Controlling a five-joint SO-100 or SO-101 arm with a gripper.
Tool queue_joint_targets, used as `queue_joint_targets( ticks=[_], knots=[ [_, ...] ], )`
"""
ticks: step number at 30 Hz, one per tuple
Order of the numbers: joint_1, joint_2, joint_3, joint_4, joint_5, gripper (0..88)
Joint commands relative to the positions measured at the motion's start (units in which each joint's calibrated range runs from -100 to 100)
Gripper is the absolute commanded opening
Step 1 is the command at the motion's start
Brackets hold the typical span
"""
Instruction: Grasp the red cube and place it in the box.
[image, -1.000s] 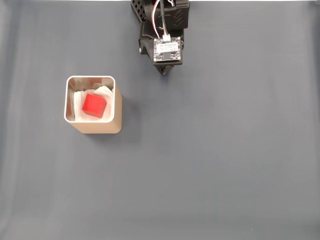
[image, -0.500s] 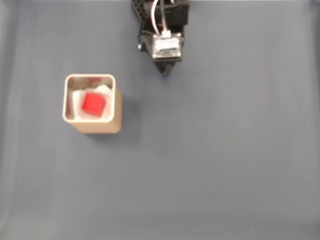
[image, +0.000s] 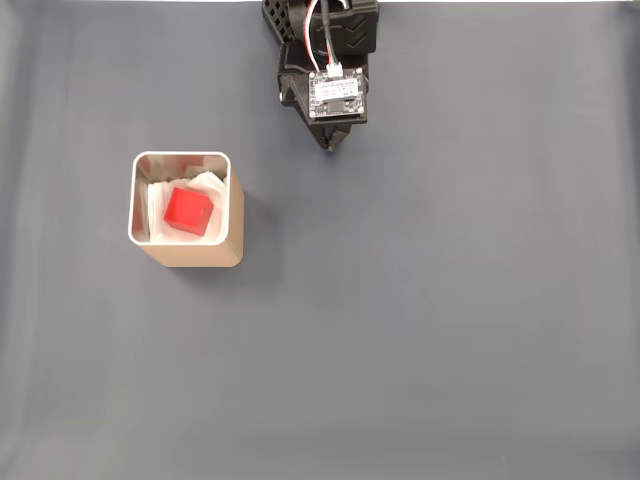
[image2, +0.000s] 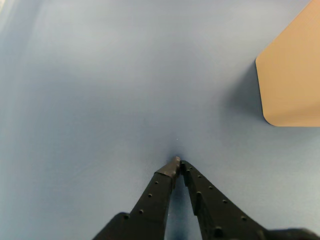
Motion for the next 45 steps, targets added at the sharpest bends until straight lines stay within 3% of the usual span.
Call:
queue_joint_targets(
  ticks=[1,45],
  knots=[
    [0.2,0.0,0.5,0.9,0.2,0.9],
    [1.1,0.0,0.5,0.9,0.2,0.9]
  ],
)
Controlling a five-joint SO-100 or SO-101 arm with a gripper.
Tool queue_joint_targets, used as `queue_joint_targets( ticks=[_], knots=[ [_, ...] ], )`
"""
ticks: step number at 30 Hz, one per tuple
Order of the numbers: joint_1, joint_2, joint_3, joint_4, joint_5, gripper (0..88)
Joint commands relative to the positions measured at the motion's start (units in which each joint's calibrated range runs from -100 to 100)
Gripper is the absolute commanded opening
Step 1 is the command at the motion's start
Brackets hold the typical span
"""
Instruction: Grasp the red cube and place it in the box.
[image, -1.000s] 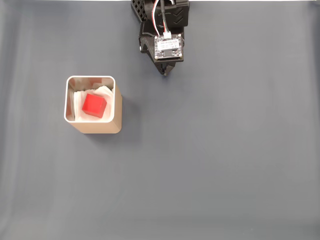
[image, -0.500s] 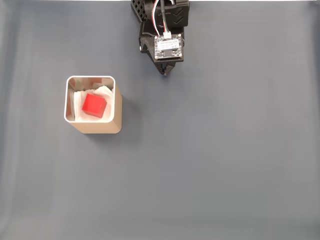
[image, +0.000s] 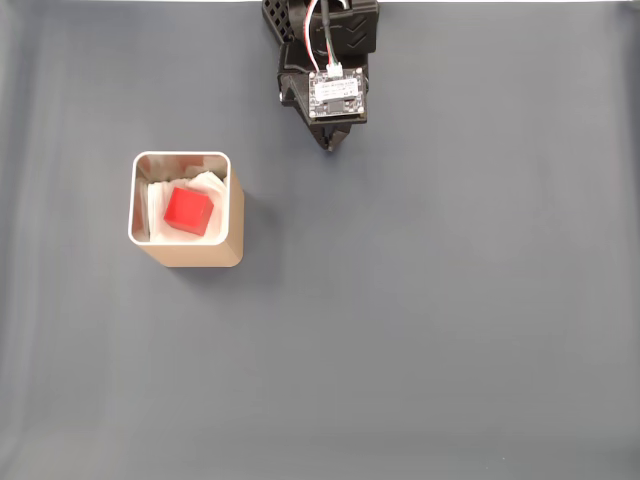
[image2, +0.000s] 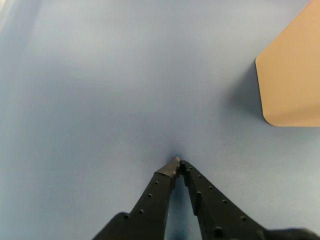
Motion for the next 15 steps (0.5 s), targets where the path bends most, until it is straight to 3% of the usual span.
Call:
queue_joint_targets(
  ticks=[1,15],
  knots=[
    [1.1,0.0,0.5,0.9,0.2,0.9],
    [1.7,0.0,0.5,0.9,0.2,0.9]
  ],
)
